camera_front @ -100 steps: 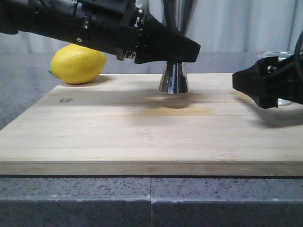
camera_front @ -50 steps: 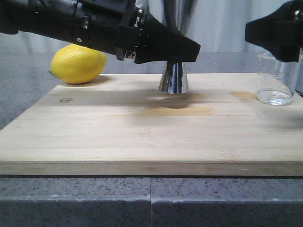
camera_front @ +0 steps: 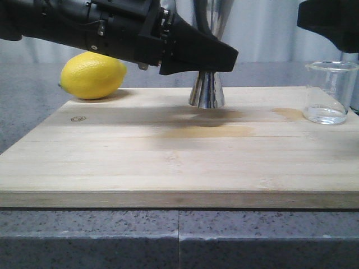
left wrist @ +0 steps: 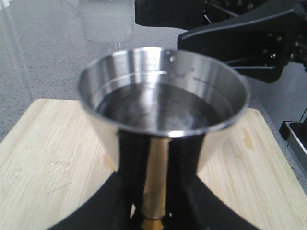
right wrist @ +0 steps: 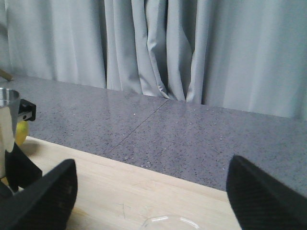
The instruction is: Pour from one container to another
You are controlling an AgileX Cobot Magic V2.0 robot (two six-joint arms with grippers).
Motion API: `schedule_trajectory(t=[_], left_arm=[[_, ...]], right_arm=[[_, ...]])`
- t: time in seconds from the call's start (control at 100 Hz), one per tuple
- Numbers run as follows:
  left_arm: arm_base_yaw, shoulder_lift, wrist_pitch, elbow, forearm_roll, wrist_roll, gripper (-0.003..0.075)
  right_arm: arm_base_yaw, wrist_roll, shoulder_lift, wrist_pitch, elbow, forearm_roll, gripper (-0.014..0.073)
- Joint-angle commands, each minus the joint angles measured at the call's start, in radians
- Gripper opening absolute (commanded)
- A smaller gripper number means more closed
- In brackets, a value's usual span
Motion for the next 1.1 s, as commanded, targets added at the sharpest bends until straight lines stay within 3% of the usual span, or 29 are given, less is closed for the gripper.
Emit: schedule_trajectory(t=[0.0, 0.45, 1.09], left_arm=[[-0.008, -0.046, 0.068, -0.029, -0.082, 0.02, 0.0122], [0.064, -0.042, 0.158, -0.029, -0.085, 0.034, 0.0122], [0.06, 0.023, 0.162, -0.029, -0.085, 0.069, 0.0122]], right_arm=[[-0.001, -0.021, -0.018, -0.073, -0.018, -0.011, 0.0575], [-0.001, -0.059, -0.018, -0.073, -0.018, -0.011, 0.0575], [-0.001, -0.061, -0.018, -0.076, -0.018, -0.011, 0.0575]])
